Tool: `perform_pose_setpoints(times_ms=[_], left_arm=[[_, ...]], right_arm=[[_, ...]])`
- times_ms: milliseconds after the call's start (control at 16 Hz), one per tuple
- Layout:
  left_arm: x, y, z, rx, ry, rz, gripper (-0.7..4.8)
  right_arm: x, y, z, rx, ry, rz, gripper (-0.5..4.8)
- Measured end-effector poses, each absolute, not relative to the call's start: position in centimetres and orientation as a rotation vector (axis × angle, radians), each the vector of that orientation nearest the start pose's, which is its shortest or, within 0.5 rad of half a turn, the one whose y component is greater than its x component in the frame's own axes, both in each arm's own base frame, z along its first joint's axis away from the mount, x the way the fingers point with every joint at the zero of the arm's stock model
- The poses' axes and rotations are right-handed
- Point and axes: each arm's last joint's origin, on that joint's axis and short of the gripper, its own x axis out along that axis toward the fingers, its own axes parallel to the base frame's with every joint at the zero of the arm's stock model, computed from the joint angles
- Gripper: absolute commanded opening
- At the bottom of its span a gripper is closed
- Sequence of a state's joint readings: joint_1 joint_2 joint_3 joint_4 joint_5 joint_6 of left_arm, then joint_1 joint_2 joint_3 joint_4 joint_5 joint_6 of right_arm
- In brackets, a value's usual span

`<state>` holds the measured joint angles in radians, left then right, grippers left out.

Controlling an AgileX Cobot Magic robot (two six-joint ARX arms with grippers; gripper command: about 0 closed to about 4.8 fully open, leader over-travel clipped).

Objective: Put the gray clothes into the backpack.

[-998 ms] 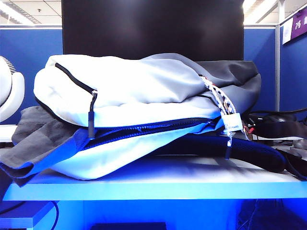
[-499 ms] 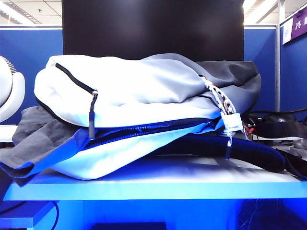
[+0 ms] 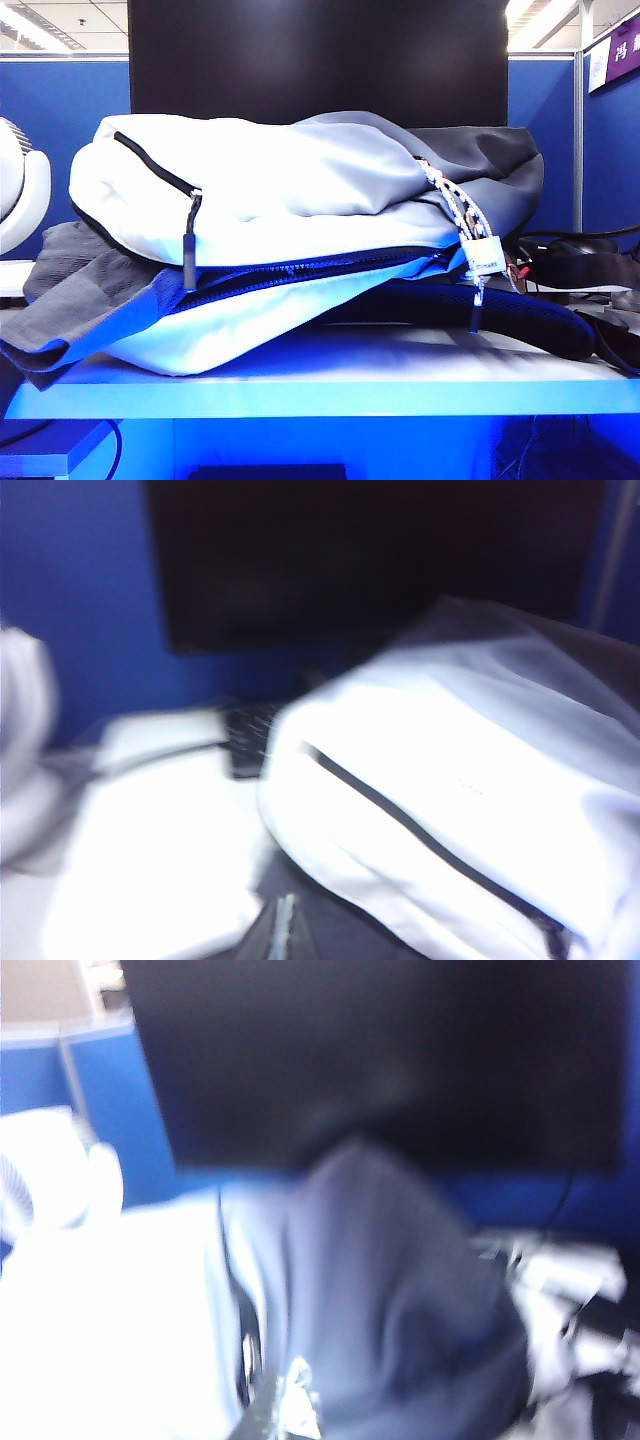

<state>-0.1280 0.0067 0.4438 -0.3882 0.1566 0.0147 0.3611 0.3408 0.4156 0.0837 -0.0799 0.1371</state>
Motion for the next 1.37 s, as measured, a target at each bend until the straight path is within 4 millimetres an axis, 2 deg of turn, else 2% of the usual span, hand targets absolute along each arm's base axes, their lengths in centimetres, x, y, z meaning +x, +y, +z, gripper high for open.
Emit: perform_pose_setpoints(times_ms=[62,125,250,374,624,874,1310,1373], left_arm=[[6.3,-1.3,24.7,-0.056,-0.038,-0.285,-0.04],[7.1,-1.4,23.5,-0.133,-0.055,-0.289,-0.04],[7.8,-1.4,22.3,-0.152,-0.063,-0.283,-0.03],[8.4,-1.4,20.4,-0.179,0.002,-0.247,-0.03],[8.4,-1.4,20.3,-0.307,0.030,-0.245,-0.03],[8.4,-1.4,20.3,-0.310,0.031,-0.245,-0.03],[8.5,-1.2,20.3,-0.310,0.029,-0.225,-0.03],[8.5,-0.8,20.2,-0.251,0.023,-0.177,-0.03]], right_arm=[[10.5,4.2,25.8,0.154,-0.106,0.452,-0.05],[10.8,4.3,24.3,0.163,-0.075,0.448,-0.05],[10.9,4.4,23.0,0.167,-0.056,0.445,-0.05],[11.2,4.4,21.6,0.162,-0.004,0.408,-0.05],[11.1,4.3,20.2,0.139,0.136,0.397,-0.05],[11.0,4.3,19.4,0.126,0.220,0.390,-0.05],[11.0,4.3,19.2,0.123,0.234,0.388,-0.05],[11.0,4.3,19.2,0.123,0.234,0.388,-0.05]])
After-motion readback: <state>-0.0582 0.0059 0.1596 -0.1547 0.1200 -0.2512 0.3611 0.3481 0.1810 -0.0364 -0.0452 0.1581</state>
